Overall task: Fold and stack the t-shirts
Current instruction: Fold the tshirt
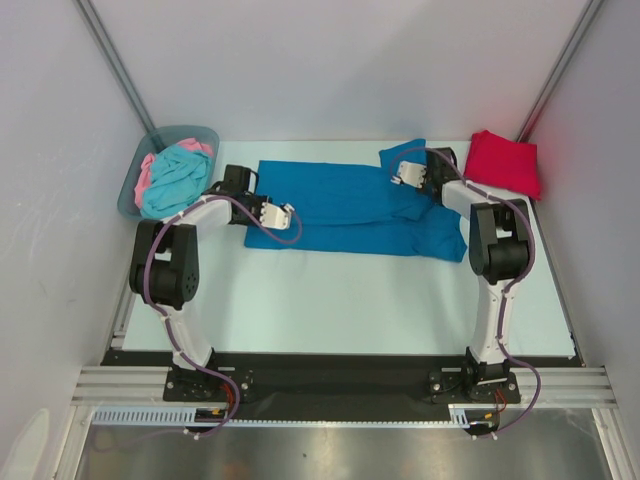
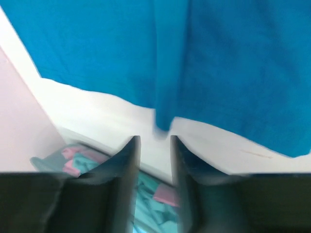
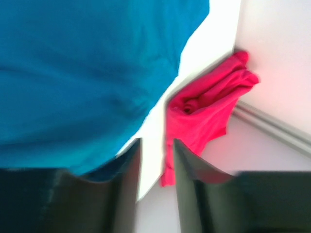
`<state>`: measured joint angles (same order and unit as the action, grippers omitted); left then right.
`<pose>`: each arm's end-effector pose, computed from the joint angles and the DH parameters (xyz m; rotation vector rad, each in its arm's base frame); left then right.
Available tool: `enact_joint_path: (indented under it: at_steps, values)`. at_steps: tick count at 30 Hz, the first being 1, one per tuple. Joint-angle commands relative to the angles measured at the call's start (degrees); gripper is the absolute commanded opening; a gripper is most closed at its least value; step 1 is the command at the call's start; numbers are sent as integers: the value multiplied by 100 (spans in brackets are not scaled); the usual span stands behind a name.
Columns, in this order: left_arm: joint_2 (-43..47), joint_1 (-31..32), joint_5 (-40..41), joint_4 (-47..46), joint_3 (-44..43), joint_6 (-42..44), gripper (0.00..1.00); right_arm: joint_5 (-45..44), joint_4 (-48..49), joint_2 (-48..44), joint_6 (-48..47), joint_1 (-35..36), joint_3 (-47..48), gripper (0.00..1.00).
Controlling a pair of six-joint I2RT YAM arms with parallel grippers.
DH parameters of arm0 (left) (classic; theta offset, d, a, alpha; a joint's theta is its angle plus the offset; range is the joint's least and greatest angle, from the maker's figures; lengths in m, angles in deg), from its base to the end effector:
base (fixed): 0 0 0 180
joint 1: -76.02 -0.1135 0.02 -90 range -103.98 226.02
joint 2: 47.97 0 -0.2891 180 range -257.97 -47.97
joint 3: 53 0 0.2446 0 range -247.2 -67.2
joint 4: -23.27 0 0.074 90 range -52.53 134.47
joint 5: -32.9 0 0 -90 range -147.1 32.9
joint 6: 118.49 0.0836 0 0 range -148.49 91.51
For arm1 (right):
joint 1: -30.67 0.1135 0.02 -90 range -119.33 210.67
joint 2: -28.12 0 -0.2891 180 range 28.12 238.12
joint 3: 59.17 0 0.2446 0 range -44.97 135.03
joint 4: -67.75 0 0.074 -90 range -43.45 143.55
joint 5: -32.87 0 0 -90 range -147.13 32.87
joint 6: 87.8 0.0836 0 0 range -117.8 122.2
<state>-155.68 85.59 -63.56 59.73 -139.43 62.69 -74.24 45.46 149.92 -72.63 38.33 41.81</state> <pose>0.4123 -0.0791 0.1673 2.0435 1.6365 0.3829 0.5120 0.0440 0.1671 -1.5056 1.9612 -0.9011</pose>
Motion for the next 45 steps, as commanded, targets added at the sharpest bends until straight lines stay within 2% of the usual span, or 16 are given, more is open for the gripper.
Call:
enact_joint_path:
  at_steps: [1,2,5,13,24,28,31,32,33,34,36,37,39,41,42,45]
  values:
    - [-5,-16,171,-353,-11,-56,55,-346,642,63,-173,-19,-3,50]
    - [-5,-16,215,-424,15,-65,99,-372,756,63,-164,-19,-21,63]
    - [-5,-7,355,-582,86,-91,100,-425,985,81,-181,-19,-56,77]
    - [100,-7,566,-1117,332,-205,100,-724,1724,125,-173,-28,-30,81]
    - [275,-33,1006,-1997,33,-1532,100,-909,845,-261,847,192,541,81]
    - [495,-42,989,-1980,147,-1629,100,-243,-944,-376,1566,262,1302,62]
    - [749,-60,690,-1333,104,-1770,100,619,-3243,-341,2094,385,1989,36]
    - [803,-60,472,-1173,77,-1779,100,777,-3520,-350,2121,437,2035,12]
    - [855,-51,270,-1041,34,-1805,100,866,-3636,-376,2235,499,2009,0]
    - [908,-51,137,-683,-10,-1796,100,936,-3811,-437,2236,621,1957,0]
    - [909,-25,22,-504,-89,-1744,90,1051,-3831,-516,2235,719,1747,0]
    - [874,-16,4,-303,-116,-1691,68,1069,-3840,-525,2236,841,1693,0]
    - [777,10,57,-222,-169,-1603,45,1156,-3945,-491,2244,938,1675,0]
    - [681,45,66,-108,-221,-1594,9,1174,-4024,-420,2297,1062,1667,0]
    - [663,63,74,-108,-248,-1612,0,1192,-4024,-385,2297,1079,1632,0]
    - [663,142,22,-73,-239,-1612,0,1235,-4059,-245,2332,1150,1684,0]
